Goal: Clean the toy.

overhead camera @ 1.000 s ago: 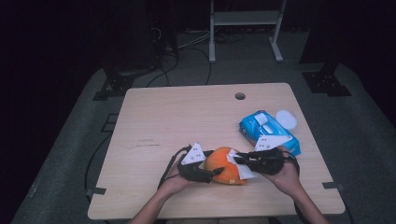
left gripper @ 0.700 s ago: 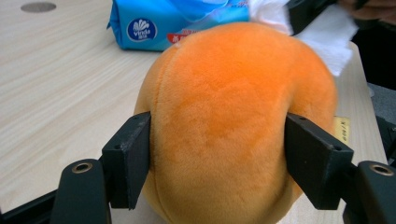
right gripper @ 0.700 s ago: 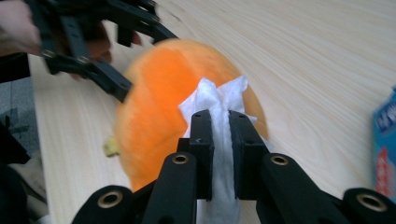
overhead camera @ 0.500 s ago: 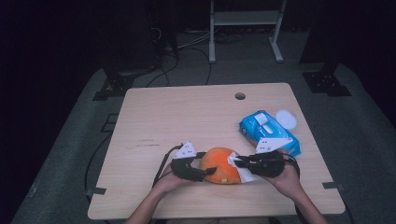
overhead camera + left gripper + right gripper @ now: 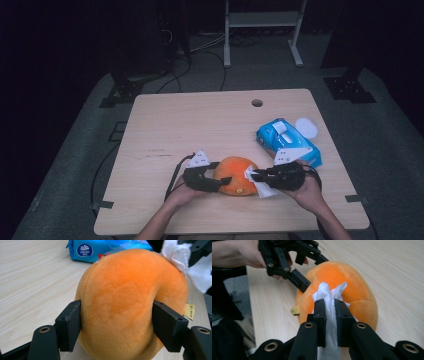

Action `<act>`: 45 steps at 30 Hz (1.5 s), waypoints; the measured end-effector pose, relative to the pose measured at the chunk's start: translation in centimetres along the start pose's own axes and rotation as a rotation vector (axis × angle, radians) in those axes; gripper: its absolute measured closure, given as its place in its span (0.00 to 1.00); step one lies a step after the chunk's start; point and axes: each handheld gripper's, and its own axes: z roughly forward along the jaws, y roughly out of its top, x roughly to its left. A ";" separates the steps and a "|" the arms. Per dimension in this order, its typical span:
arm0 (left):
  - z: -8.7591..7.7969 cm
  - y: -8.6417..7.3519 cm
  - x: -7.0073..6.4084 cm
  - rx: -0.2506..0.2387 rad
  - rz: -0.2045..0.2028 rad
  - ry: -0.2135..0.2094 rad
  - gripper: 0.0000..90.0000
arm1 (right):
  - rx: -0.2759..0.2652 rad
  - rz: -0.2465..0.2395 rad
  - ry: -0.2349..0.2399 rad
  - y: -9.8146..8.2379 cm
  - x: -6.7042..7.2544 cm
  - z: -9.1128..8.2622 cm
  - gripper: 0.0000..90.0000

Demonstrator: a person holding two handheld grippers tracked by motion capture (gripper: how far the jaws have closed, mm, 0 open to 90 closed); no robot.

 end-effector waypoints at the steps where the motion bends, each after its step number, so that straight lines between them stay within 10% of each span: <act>1: 0.0 0.0 0.0 -0.002 0.001 -0.002 0.33 | -0.004 0.009 -0.007 0.0 -0.2 0.0 0.89; 10: -0.2 0.1 -1.0 0.004 0.050 -0.059 0.28 | -0.006 0.127 -0.102 -1.6 -3.3 0.2 0.89; 22: 0.2 0.0 -1.7 -0.001 0.054 0.008 0.30 | -0.066 0.104 -0.031 -0.2 -1.5 -0.2 0.89; 29: -0.6 0.1 -1.5 -0.006 0.051 -0.092 0.28 | -0.058 0.109 -0.044 -0.4 -2.0 0.1 0.89; 45: -0.2 0.0 -2.2 -0.001 0.123 -0.071 0.30 | -0.061 0.125 -0.064 -0.5 -2.5 0.1 0.89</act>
